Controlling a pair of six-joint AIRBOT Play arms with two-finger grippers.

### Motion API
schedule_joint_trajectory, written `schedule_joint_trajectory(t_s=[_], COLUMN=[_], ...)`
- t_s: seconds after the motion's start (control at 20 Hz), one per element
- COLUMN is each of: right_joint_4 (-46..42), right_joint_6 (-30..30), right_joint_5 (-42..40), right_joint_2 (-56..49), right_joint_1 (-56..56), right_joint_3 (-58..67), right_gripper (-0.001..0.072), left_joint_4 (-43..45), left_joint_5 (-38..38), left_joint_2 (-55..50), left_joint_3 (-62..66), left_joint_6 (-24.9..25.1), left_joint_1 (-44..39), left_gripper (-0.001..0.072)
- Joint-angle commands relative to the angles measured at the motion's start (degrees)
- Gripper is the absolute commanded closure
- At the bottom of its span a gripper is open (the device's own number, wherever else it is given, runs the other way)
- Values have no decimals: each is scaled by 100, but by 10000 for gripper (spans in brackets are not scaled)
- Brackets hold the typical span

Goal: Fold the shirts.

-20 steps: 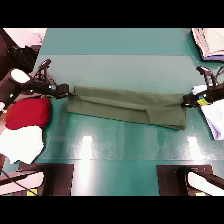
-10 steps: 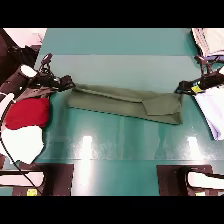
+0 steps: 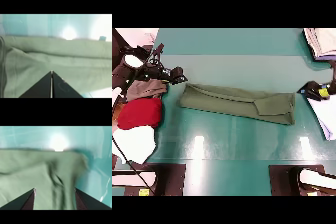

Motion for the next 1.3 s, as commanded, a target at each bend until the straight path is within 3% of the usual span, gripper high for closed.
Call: schedule_joint_trajectory(t_s=[0.0, 0.3, 0.55, 0.65, 0.75, 0.8, 0.85, 1.0, 1.25], right_joint_4=[85, 1547, 1718, 1716, 1716, 1716, 1718, 1698, 1676], right_joint_6=[-393, -1628, -1886, -1886, -1886, -1886, -1884, -1808, -831], right_joint_5=[186, 162, -35, -295, -494, -485, -420, -133, 997], right_joint_2=[284, -323, -817, -874, -866, -866, -850, -546, -74], right_joint_1=[-717, -914, -339, -149, -96, -96, -116, -164, 20], right_joint_3=[-855, -1493, -1478, -1478, -1478, -1478, -1475, -1408, -66], right_gripper=[-2, -1, 6, 82, 373, 580, 693, 695, 696], left_joint_4=[-90, -146, -142, -140, -142, -142, -140, -120, -87], left_joint_5=[-459, -990, -1029, -848, -702, -656, -636, -236, 85], left_joint_2=[4, 4, 2, 2, -9, -22, -33, -79, -966], left_joint_3=[79, 24, 24, 24, 26, 26, 26, 28, 979], left_joint_6=[70, 66, 68, 68, 46, 44, 28, -103, -85], left_joint_1=[-2, -2, -372, -671, -946, -1093, -1224, -1690, -2549], left_gripper=[684, 684, 684, 684, 684, 684, 685, 685, 685])
